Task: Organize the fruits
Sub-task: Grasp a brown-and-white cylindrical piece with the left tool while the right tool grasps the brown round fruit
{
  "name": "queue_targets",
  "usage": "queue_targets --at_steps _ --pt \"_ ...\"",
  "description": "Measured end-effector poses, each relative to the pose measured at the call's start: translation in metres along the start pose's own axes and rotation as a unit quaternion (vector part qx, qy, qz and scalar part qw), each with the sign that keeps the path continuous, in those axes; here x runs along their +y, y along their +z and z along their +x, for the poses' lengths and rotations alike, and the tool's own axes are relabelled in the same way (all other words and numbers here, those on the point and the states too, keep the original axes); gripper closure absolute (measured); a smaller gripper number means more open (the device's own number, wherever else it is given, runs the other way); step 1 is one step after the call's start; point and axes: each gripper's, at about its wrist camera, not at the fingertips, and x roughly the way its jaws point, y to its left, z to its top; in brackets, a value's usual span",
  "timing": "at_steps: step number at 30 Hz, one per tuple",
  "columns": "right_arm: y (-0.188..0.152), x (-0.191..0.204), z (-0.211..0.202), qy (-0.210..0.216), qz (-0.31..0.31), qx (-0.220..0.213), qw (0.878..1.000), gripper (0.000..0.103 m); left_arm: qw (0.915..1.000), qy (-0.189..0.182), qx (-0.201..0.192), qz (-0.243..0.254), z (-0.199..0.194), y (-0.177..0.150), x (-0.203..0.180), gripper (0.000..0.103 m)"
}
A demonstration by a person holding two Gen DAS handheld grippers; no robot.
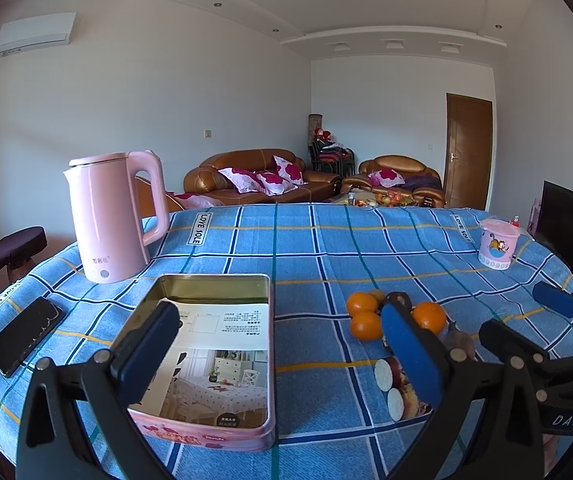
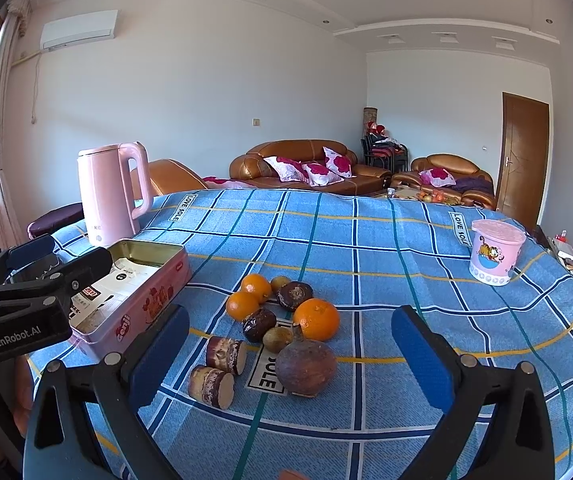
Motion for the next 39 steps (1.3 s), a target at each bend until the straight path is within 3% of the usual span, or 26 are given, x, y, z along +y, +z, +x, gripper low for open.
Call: queue_targets --at_steps 15,23,32,37,39 --pt "-0.006 -0.008 0.006 -0.005 0.006 0.011 1.000 0.001 0.9998 -0.006 0.017 0.005 0.007 -0.007 -0.015 0.000" --pt "-0.018 -0.036 0.013 -0.046 0.027 0.022 0.998 0.001 0.9965 -0.050 0.064 0.018 0.027 -0.029 -0.043 0.001" --pt "-0.033 -0.065 0.023 -0.068 0.064 0.043 0.995 0.001 0.9844 -0.108 0.131 0.045 0.048 -0.050 -0.081 0.028" --pt "-0.034 -0.061 0.030 -0.046 0.063 0.050 0.996 0.001 0.9775 -0.133 0.160 0.037 0.059 -0.057 -0.081 0.058" --pt "-0.031 -0.056 0.033 -0.034 0.055 0.051 0.997 0.001 0.9769 -0.139 0.157 0.041 0.057 -0.057 -0.082 0.065"
